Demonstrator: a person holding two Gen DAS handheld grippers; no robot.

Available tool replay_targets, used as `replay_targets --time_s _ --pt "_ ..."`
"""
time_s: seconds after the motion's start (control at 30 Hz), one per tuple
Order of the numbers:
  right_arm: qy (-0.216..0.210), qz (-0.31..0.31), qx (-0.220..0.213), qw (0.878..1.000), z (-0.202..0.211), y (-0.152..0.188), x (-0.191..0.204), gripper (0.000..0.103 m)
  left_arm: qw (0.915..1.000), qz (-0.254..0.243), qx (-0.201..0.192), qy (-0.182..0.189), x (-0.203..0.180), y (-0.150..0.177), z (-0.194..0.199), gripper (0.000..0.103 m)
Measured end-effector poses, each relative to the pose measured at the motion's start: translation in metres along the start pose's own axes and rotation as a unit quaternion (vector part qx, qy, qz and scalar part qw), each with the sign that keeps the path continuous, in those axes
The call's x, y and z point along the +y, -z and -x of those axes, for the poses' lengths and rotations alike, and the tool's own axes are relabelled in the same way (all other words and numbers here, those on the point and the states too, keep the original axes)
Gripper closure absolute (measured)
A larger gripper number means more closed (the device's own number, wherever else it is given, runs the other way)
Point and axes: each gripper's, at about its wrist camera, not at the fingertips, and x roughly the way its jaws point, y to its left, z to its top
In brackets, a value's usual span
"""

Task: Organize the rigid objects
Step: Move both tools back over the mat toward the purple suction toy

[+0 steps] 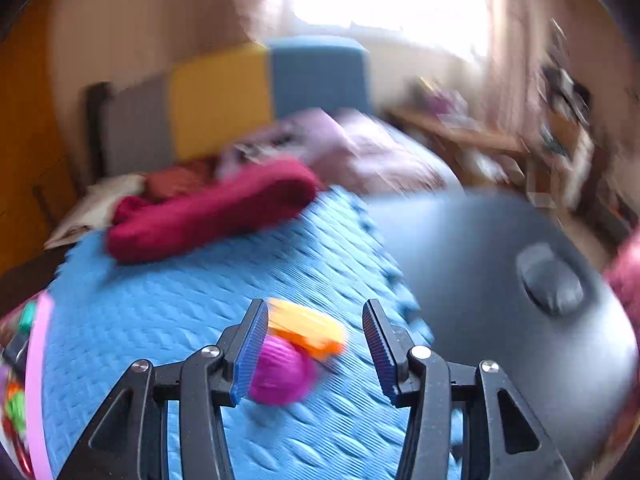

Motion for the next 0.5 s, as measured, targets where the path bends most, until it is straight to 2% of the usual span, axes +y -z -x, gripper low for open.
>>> replay_targets --time_s 0.17,0.5 --pt "-0.015 -0.077 0.001 0.997 0.002 -0.007 -0.029 0.051 0.9995 -0.025 0.008 0.017 -0.028 -0.009 -0.013 0.044" --pt "-0.029 -0.112 0.000 0.993 0.005 -0.006 -0.038 0.051 0.9961 -0.068 0.031 0.048 -0.081 -0.024 -0.044 0.043"
